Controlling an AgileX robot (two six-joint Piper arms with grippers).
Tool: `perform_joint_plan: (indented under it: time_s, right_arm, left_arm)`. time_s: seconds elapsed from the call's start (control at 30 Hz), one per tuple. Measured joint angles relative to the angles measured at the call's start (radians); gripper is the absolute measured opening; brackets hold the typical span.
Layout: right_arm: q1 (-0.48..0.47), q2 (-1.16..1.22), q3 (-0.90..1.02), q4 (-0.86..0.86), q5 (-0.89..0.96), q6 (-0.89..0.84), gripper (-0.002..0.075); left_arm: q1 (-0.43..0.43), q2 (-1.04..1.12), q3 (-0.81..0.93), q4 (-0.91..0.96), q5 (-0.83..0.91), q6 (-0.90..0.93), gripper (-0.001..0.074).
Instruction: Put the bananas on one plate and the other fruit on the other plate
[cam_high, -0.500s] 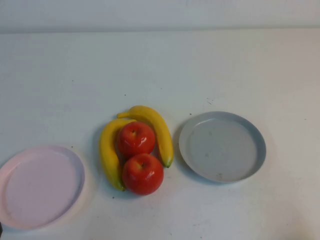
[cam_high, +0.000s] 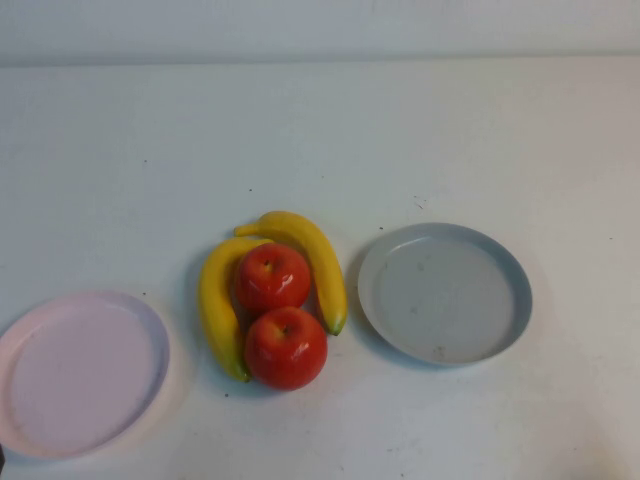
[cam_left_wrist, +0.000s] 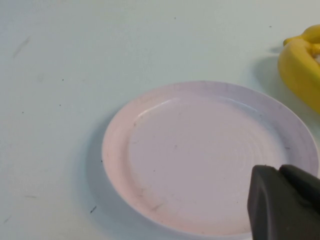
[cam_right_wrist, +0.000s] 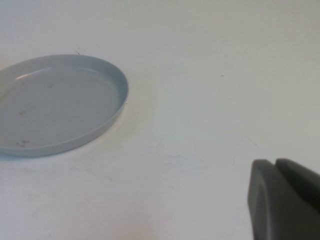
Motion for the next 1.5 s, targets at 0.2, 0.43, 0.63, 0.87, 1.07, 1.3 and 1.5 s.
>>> perform_joint_plan:
  time_s: [0.2,0.43,0.63,0.87,1.07,1.3,1.5]
  right_arm:
    - [0.000,0.000,0.000,0.000,0.000,0.000,-0.0017]
    - [0.000,0.000,0.000,0.000,0.000,0.000,-0.0017]
    - [0.000,0.000,0.000,0.000,0.000,0.000,-0.0017]
    - [0.000,0.000,0.000,0.000,0.000,0.000,-0.0017]
    - [0.000,0.000,0.000,0.000,0.000,0.000,-0.0017]
    - [0.000,0.000,0.000,0.000,0.000,0.000,-0.0017]
    - [0.000,0.000,0.000,0.000,0.000,0.000,-0.0017]
  left_arm:
    - [0.000,0.000,0.000,0.000,-0.002,0.000,-0.0005]
    - [0.000,0.000,0.000,0.000,-0.002,0.000,-0.0005]
    - [0.000,0.000,0.000,0.000,-0.002,0.000,-0.0005]
    - [0.000,0.000,0.000,0.000,-0.002,0.000,-0.0005]
    - [0.000,0.000,0.000,0.000,-0.002,0.000,-0.0005]
    - [0.000,0.000,0.000,-0.046,-0.031,-0.014,-0.0005]
    - [0.000,0.000,0.000,-0.287,-0.140,-0.180,-0.0005]
